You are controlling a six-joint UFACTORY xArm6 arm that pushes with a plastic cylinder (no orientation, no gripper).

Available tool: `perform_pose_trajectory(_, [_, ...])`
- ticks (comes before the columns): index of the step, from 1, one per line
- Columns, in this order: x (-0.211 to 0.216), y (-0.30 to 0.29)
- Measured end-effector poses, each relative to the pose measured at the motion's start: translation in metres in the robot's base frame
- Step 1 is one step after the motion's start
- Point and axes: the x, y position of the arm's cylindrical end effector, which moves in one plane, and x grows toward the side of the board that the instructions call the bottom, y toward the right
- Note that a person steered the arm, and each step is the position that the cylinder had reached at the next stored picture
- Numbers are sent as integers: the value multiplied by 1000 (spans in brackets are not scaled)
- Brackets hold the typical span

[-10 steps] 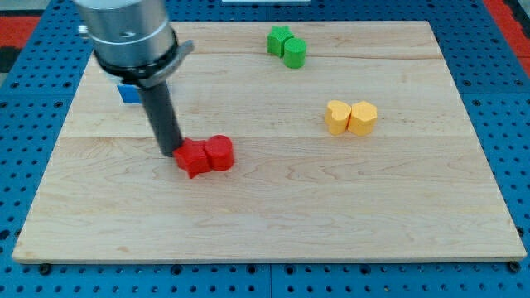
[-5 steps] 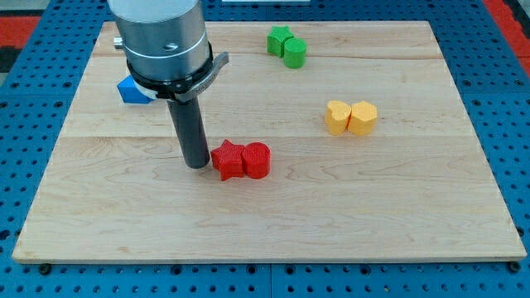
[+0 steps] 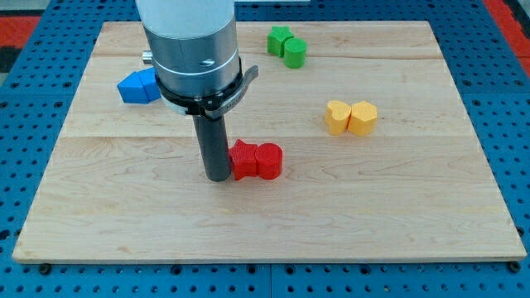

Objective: Slightly move the red blocks towards the right

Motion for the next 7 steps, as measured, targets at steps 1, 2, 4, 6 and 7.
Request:
perform_pose_trajectory(1, [21, 9])
perform_pose_trajectory(2, [27, 42])
perform_pose_trajectory(4, [17, 57])
perform_pose_trajectory(6, [17, 70])
perform_pose_trajectory(7, [18, 79])
